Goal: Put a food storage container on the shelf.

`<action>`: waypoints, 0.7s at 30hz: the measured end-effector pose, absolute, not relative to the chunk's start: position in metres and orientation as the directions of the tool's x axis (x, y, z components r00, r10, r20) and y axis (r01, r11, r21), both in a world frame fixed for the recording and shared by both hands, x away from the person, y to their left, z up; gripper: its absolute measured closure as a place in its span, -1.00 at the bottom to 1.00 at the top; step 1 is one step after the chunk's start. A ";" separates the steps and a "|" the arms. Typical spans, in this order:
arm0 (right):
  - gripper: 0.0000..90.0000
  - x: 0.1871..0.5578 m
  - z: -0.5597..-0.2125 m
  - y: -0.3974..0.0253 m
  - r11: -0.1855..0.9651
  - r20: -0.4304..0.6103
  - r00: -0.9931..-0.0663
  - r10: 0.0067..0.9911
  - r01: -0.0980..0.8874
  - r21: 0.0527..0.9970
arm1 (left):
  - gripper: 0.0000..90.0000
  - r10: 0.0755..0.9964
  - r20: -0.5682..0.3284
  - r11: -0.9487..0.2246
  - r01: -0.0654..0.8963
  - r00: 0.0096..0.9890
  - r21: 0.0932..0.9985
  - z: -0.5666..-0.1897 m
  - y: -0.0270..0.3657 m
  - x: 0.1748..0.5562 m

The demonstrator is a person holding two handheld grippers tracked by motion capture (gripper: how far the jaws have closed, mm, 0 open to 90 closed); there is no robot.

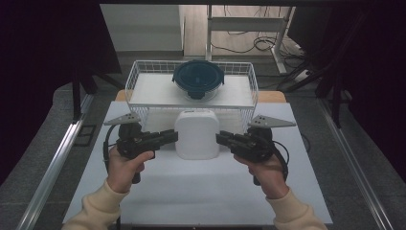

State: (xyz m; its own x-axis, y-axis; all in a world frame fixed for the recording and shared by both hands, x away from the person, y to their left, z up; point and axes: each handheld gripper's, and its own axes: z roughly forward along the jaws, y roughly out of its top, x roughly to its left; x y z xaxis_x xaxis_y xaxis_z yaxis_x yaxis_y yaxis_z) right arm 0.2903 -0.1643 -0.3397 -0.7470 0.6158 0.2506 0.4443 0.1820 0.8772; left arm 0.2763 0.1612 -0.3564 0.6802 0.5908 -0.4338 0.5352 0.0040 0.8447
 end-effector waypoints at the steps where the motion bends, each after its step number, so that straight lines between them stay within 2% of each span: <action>1: 0.75 0.292 -0.337 -0.164 0.180 0.251 -0.747 0.616 0.444 0.878 | 0.76 0.594 -0.430 0.002 0.533 0.681 0.846 -0.354 0.161 0.278; 21: 0.74 0.325 -0.275 -0.154 0.188 0.183 -0.765 0.617 0.369 0.910 | 0.76 0.597 -0.383 -0.001 0.478 0.705 0.879 -0.289 0.170 0.313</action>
State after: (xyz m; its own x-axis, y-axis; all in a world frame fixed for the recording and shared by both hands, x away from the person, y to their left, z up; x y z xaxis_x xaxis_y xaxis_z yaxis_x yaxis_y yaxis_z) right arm 0.3246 -0.1540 -0.2751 -0.7652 0.6173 0.1828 0.3688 0.1876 0.9104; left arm 0.3126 0.1703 -0.2893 0.7048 0.5973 -0.3828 0.4776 -0.0006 0.8786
